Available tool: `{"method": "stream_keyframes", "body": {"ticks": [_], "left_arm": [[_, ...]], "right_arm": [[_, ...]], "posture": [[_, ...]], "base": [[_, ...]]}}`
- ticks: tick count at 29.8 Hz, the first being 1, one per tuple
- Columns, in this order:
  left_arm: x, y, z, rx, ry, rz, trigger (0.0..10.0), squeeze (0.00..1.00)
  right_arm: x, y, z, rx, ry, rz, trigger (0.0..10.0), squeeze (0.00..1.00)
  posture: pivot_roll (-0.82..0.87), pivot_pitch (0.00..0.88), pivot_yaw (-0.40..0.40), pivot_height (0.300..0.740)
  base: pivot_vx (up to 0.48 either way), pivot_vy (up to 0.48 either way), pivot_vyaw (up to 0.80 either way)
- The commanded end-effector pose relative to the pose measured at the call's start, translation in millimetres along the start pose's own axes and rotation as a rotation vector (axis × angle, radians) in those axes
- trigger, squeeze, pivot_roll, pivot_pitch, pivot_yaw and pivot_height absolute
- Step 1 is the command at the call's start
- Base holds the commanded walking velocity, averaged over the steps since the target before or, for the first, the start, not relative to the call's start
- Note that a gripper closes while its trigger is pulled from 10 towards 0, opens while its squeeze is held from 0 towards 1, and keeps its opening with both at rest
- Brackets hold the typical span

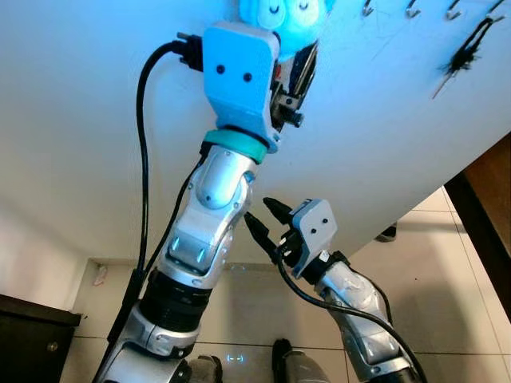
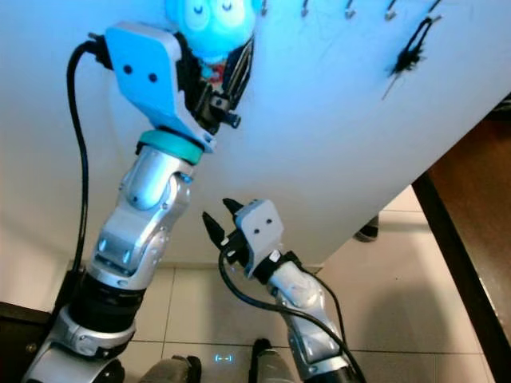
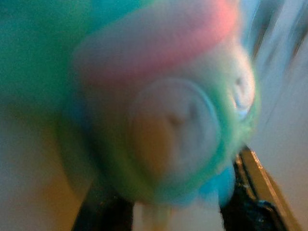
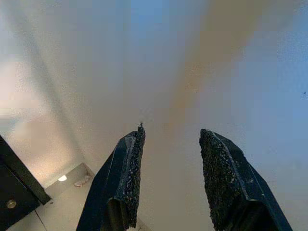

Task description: Hang keys on a hook

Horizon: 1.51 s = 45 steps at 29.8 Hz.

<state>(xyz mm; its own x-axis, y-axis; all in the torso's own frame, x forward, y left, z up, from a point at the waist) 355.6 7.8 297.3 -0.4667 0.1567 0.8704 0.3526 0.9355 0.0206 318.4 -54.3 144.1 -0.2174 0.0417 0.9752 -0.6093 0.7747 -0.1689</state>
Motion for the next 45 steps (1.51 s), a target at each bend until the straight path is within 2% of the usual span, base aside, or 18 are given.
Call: {"method": "stream_keyframes", "body": {"ticks": [1, 2, 3, 4, 5, 10, 11, 15, 18, 21, 23, 25, 28, 30, 33, 39, 41, 45], "left_arm": [[-6, -2.8, 1.1, 0.002, 0.026, -0.014, 10.0, 1.00], [-6, -1.4, 1.2, 0.009, 0.027, -0.020, 10.0, 1.00], [-4, -0.1, 1.2, 0.015, 0.021, -0.030, 10.0, 0.41], [-3, 0.8, 1.3, 0.020, 0.018, -0.037, 10.0, 0.41], [-1, 2.6, 1.8, 0.030, 0.010, -0.054, 10.0, 0.00], [-1, 7.7, 7.0, 0.049, 0.007, -0.083, 10.0, 0.00], [-18, 7.6, 20.3, -0.005, 0.078, -0.068, 10.0, 0.00], [-35, 2.3, 34.2, -0.097, 0.162, -0.036, 10.0, 0.00], [-61, 2.1, 70.1, -0.255, 0.316, -0.002, 10.0, 0.00], [-64, 6.1, 79.1, -0.271, 0.341, -0.017, 10.0, 0.00], [-67, 20.1, 94.9, -0.243, 0.396, -0.048, 10.0, 0.00], [-67, 20.1, 94.9, -0.243, 0.396, -0.048, 10.0, 0.00], [-64, 42.5, 116.6, -0.113, 0.463, -0.035, 10.0, 0.00], [-60, 69.1, 143.8, 0.013, 0.523, -0.118, 10.0, 0.00], [-54, 87.4, 157.4, 0.086, 0.546, -0.201, 10.0, 0.00], [-45, 117.0, 162.8, 0.259, 0.521, -0.267, 10.0, 0.00], [-40, 133.4, 166.2, 0.380, 0.488, -0.361, 10.0, 0.00], [-37, 142.5, 172.3, 0.478, 0.467, -0.438, 10.0, 0.00]], "right_arm": [[-6, 4.0, 1.7, 0.010, 0.015, -0.009, 10.0, 0.00], [-6, 4.3, 1.8, 0.010, 0.015, -0.010, 10.0, 0.00], [-6, 4.5, 1.8, 0.010, 0.015, -0.011, 10.0, 0.00], [-6, 4.6, 1.8, 0.010, 0.015, -0.011, 10.0, 0.00], [-6, 4.8, 1.8, 0.010, 0.015, -0.012, 10.0, 0.00], [-6, 5.3, 1.8, 0.008, 0.014, -0.014, 10.0, 0.00], [-6, 6.0, 2.0, 0.006, 0.014, -0.015, 10.0, 0.00], [-6, 6.3, 2.4, 0.005, 0.014, -0.016, 10.0, 0.00], [-5, 5.2, 4.5, 0.002, 0.014, -0.013, 10.0, 0.00], [-5, 5.0, 5.3, 0.003, 0.014, -0.011, 10.0, 0.00], [-3, 3.8, 7.3, 0.005, 0.011, -0.007, 10.0, 0.00], [-3, 3.8, 7.3, 0.005, 0.011, -0.007, 10.0, 0.00], [3, -1.3, 8.7, -0.004, -0.001, -0.001, 10.0, 0.00], [13, -6.2, 11.3, -0.016, -0.019, 0.006, 10.0, 0.00], [19, -8.7, 15.5, -0.031, -0.030, 0.005, 10.0, 0.00], [17, -18.8, 30.4, -0.132, -0.018, 0.007, 10.0, 0.00], [11, -27.2, 40.7, -0.206, 0.002, 0.005, 10.0, 0.00], [6, -32.1, 52.3, -0.263, 0.023, -0.001, 10.0, 0.00]], "posture": [[0.07, 0.191, 0.084, 0.740], [0.07, 0.191, 0.085, 0.740], [0.07, 0.191, 0.085, 0.740], [0.07, 0.191, 0.085, 0.740], [0.07, 0.191, 0.088, 0.740], [0.07, 0.192, 0.093, 0.740], [0.07, 0.192, 0.100, 0.740], [0.07, 0.193, 0.100, 0.740], [0.07, 0.196, 0.096, 0.740], [0.07, 0.196, 0.095, 0.740], [0.08, 0.194, 0.090, 0.740], [0.08, 0.194, 0.090, 0.740], [0.09, 0.197, 0.079, 0.740], [0.11, 0.195, 0.058, 0.740], [0.12, 0.189, 0.046, 0.740], [0.11, 0.174, 0.031, 0.740], [0.09, 0.163, 0.029, 0.740], [0.08, 0.151, 0.027, 0.740]], "base": [[0.000, 0.000, 0.00], [0.000, 0.000, 0.00], [0.000, 0.000, 0.00], [0.000, 0.000, 0.00], [0.000, 0.000, 0.00], [0.000, 0.000, 0.00], [0.000, 0.000, 0.00], [0.000, 0.000, 0.00], [0.000, 0.000, 0.00], [0.000, 0.000, 0.00], [0.000, 0.000, 0.00], [0.000, 0.000, 0.00], [0.000, 0.000, 0.00], [0.000, 0.000, 0.00], [0.000, 0.000, 0.00], [0.000, 0.000, 0.00], [0.000, 0.000, 0.00], [0.000, 0.000, 0.00]]}}
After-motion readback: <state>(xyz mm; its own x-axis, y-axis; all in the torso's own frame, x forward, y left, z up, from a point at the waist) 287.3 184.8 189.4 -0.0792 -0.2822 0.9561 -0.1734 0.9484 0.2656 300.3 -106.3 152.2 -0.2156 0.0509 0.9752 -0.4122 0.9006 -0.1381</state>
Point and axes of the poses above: a point about 5 cm out from each wrist's last joint towards the gripper, its own z axis pointing back from the gripper into the wrist, its own x axis along the axis of the wrist's last joint, y = z × x, the point moved 5 cm from there along -z, pointing out of the wrist towards the gripper
